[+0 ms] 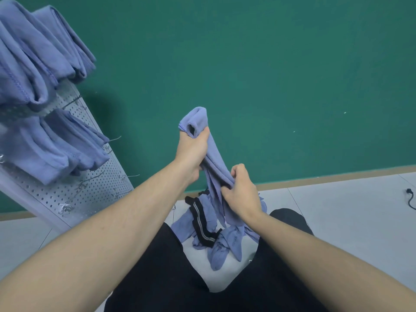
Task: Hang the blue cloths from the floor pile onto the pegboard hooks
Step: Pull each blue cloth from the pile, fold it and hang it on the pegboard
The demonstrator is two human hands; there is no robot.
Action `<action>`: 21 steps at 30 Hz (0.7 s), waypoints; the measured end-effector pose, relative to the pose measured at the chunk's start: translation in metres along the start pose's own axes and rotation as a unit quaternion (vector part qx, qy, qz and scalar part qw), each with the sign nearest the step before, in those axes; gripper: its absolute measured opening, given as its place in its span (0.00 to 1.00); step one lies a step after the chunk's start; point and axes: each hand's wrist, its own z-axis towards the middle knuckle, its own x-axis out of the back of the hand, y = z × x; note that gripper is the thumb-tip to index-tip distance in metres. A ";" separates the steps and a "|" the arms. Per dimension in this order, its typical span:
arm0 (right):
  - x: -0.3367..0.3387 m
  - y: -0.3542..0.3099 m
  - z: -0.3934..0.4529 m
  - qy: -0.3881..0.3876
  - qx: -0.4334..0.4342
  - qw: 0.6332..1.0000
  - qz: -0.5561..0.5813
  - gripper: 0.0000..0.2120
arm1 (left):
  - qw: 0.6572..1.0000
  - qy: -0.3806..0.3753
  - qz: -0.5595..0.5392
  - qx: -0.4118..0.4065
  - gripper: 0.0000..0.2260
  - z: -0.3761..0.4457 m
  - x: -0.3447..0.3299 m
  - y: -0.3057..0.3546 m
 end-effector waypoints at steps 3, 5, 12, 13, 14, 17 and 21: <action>-0.001 0.003 0.001 -0.007 0.006 1.000 -0.009 0.17 | 1.000 -0.009 0.020 0.014 0.06 0.009 0.006 0.005; -0.005 0.005 0.001 -0.026 -0.006 1.000 -0.009 0.16 | 0.999 -0.012 0.015 0.028 0.09 0.015 0.009 0.009; -0.014 0.002 0.015 -0.156 0.031 0.985 0.062 0.14 | 1.000 -0.008 -0.005 0.002 0.15 0.036 0.026 0.016; -0.013 0.001 0.016 -0.156 0.077 0.983 0.059 0.16 | 1.000 -0.011 -0.009 -0.006 0.16 0.039 0.029 0.018; -0.012 0.000 0.019 -0.132 0.111 0.983 0.071 0.17 | 1.000 -0.016 -0.012 -0.013 0.16 0.042 0.032 0.021; -0.008 -0.009 0.042 -0.053 0.071 0.972 0.217 0.17 | 0.999 -0.034 0.008 -0.035 0.17 0.051 0.042 0.031; -0.002 -0.027 0.090 -0.184 0.061 0.944 0.265 0.34 | 0.995 -0.076 0.041 -0.052 0.18 0.064 0.055 0.044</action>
